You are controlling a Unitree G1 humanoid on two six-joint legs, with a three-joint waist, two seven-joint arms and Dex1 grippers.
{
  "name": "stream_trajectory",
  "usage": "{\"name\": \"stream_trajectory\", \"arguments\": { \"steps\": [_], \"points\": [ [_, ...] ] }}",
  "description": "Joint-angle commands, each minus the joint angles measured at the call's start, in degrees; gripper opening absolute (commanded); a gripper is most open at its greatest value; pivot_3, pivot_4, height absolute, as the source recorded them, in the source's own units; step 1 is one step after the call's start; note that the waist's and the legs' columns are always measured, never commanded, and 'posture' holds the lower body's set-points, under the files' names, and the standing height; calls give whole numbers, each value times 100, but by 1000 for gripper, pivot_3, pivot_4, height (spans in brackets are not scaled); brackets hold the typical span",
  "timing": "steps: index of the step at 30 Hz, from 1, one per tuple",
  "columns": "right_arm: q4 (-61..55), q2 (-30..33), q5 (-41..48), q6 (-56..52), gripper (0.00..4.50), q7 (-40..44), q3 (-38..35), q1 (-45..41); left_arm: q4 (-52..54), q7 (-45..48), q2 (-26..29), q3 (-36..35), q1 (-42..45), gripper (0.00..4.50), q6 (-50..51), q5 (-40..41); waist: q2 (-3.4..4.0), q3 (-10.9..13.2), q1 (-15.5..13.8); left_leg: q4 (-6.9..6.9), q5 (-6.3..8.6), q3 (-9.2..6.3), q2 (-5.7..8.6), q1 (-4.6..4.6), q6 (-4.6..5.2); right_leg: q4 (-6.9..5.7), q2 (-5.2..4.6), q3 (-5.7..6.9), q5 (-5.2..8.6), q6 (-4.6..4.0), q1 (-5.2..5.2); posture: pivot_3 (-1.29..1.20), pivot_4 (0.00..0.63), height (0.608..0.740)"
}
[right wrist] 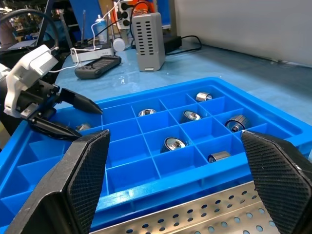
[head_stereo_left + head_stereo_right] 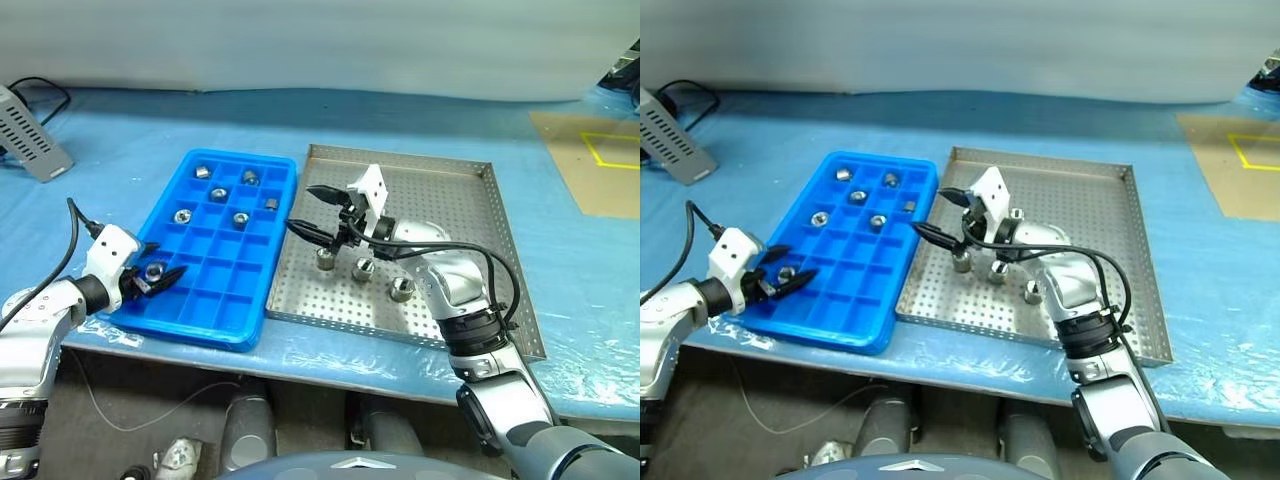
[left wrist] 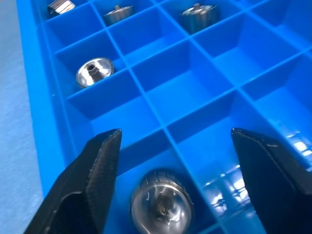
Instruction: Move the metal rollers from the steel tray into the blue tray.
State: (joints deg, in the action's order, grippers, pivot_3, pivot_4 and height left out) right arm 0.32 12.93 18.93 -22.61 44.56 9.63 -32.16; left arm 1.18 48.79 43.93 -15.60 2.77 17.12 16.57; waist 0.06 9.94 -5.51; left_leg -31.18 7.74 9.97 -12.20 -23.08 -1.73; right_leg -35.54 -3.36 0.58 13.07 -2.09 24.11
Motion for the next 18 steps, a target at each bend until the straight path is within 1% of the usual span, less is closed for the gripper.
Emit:
{"name": "stream_trajectory", "arguments": {
  "steps": [1,5,10,13,15,18],
  "points": [
    [-76,-38,-10,207,4500,-55,-75,83,19,20,210,-124,293,3668,-77,20,-1,0,-13,0,-1,0,0,-1,-1,-1,0,1,0,0,0,59,150,740],
    [-71,-31,-33,277,4500,-134,-99,197,-94,67,273,-73,593,3668,-126,35,-1,-1,3,-5,-1,0,2,-1,-2,-6,-1,-1,0,0,-1,38,150,740],
    [-129,-50,-11,282,4500,-227,-160,336,228,148,103,26,1226,3668,275,476,-2,-1,-1,-5,-3,-1,1,-1,-4,-10,0,1,0,0,0,18,150,740],
    [-103,-36,-80,382,4500,-328,-205,342,257,230,-95,406,1633,3668,314,498,-2,-1,9,-12,-3,-1,4,-2,-4,-14,-2,-2,-1,0,0,-15,150,740],
    [-127,15,-125,469,4500,-418,-277,371,218,209,-336,764,1929,3668,260,386,-2,-1,11,-14,-4,0,5,0,-6,-17,-2,-3,-1,0,-1,-35,150,740],
    [-196,87,55,427,4500,-699,-730,411,9,277,-740,1375,2423,3668,163,160,-3,-2,4,-18,-10,-1,6,-4,-15,-18,-3,-3,-2,1,-3,-62,150,740]
  ]
}}
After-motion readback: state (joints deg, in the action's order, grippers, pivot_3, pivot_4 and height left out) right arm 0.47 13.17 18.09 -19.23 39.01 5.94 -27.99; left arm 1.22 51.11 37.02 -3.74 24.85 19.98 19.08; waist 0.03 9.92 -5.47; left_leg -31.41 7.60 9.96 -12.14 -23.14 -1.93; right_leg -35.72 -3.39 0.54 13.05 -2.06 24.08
